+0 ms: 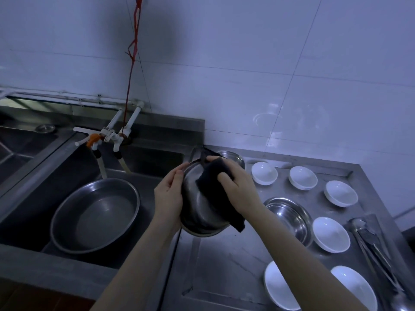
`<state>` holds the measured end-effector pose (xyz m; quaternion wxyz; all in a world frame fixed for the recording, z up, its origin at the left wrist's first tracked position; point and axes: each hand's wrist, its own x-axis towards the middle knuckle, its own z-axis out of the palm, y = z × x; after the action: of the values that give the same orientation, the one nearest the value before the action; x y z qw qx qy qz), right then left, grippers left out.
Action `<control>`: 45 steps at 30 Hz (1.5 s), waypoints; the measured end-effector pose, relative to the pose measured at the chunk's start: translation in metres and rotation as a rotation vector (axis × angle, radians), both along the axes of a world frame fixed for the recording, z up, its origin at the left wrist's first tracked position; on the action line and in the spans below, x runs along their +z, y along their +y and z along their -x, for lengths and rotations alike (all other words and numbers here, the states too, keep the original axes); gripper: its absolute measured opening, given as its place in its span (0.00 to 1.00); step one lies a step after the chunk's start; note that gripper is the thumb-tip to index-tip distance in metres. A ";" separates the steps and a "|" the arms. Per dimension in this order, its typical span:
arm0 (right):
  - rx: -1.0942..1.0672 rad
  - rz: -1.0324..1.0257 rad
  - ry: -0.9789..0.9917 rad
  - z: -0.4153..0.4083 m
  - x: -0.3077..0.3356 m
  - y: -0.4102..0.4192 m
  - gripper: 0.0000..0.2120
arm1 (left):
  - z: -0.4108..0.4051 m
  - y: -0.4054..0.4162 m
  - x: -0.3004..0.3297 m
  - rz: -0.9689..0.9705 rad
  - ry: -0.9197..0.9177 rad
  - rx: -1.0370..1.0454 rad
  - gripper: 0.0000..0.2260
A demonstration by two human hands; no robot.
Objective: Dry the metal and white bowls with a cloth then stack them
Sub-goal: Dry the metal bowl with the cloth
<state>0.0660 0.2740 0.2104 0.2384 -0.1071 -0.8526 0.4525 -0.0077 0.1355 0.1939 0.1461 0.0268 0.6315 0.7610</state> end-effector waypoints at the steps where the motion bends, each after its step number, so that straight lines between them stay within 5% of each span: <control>1: -0.075 0.130 -0.036 -0.004 -0.004 0.004 0.16 | 0.000 -0.002 -0.002 -0.015 -0.034 0.012 0.11; 4: -0.216 0.486 -0.118 -0.020 -0.022 0.013 0.08 | 0.003 -0.009 -0.004 -0.044 -0.088 0.069 0.10; 7: -0.212 0.566 -0.135 -0.031 -0.026 0.010 0.09 | 0.007 -0.014 -0.002 -0.008 -0.021 0.038 0.11; 10: -0.195 0.398 -0.086 -0.021 -0.015 0.006 0.15 | 0.005 -0.009 0.006 0.039 0.071 -0.088 0.13; 13: -0.044 0.018 0.003 -0.008 0.003 -0.001 0.21 | 0.001 0.000 0.012 0.126 0.168 -0.206 0.10; 16: 0.024 -0.200 -0.001 -0.004 0.009 -0.004 0.21 | -0.002 -0.001 0.010 -0.008 0.039 -0.208 0.12; 25: -0.276 0.738 -0.216 -0.045 -0.035 0.000 0.09 | 0.015 -0.017 0.004 -0.274 -0.143 0.056 0.12; 31: -0.265 0.719 -0.078 -0.030 -0.014 0.000 0.10 | 0.030 -0.010 0.018 -0.186 -0.044 -0.065 0.11; 34: -0.149 0.605 -0.024 -0.015 0.004 0.015 0.19 | 0.027 -0.006 0.005 -0.209 -0.144 -0.084 0.11; 37: -0.165 0.565 -0.054 -0.013 0.009 0.018 0.14 | 0.029 -0.003 -0.012 -0.305 -0.265 -0.034 0.12; 41: -0.288 0.634 -0.019 -0.027 -0.019 -0.001 0.11 | 0.038 0.001 -0.021 -0.361 -0.400 -0.023 0.32; 45: -0.208 0.516 0.076 -0.052 -0.035 -0.039 0.24 | 0.035 0.005 -0.018 -0.363 -0.450 -0.069 0.20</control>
<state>0.1183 0.2352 0.1753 0.2803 -0.2342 -0.6839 0.6315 -0.0431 0.1408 0.1761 0.3010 -0.0954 0.4354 0.8430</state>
